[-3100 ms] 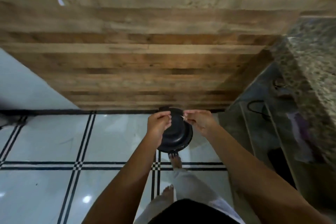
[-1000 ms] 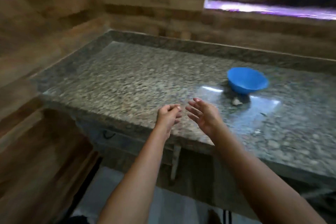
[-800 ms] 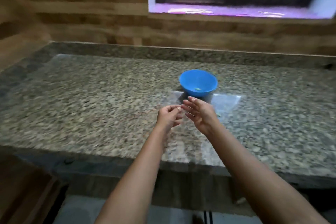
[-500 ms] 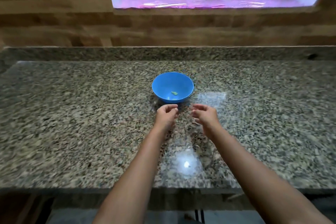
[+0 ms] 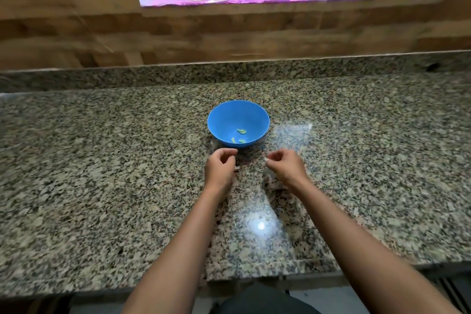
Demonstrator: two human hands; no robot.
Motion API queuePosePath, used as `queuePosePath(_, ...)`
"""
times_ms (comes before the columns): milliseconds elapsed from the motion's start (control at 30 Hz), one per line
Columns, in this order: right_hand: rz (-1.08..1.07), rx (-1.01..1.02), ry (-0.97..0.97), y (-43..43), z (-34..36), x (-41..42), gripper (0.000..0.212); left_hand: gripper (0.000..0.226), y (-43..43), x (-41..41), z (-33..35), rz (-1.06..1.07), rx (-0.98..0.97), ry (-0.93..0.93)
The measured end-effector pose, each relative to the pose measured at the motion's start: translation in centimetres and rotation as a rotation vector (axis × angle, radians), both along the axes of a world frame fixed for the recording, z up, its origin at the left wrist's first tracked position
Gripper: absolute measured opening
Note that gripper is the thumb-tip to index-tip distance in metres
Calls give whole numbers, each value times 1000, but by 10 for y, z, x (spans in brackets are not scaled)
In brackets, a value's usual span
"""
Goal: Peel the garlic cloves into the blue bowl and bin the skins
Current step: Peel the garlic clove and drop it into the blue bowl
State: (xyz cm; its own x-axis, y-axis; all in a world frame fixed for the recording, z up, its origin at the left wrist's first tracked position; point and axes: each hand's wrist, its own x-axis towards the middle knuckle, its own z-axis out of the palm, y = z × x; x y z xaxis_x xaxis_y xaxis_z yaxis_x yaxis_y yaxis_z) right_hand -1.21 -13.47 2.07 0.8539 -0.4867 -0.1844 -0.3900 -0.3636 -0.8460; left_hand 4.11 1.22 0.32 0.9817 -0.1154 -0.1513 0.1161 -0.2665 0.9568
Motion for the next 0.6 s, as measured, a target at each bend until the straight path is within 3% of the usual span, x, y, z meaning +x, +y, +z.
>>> queuePosePath(167, -17, 158, -165, 15, 29, 41, 6, 18, 10, 8, 1, 55, 71, -46)
queuePosePath(367, -58, 207, -177, 21, 34, 70, 26, 41, 11, 13, -7, -170, 336, -3)
queuePosePath(467, -65, 266, -221, 22, 31, 58, 24, 38, 11, 8, -11, -224, 420, -58)
queuePosePath(600, 73, 358, -185, 23, 27, 23, 6, 31, 14, 5, -16, -183, 294, -67)
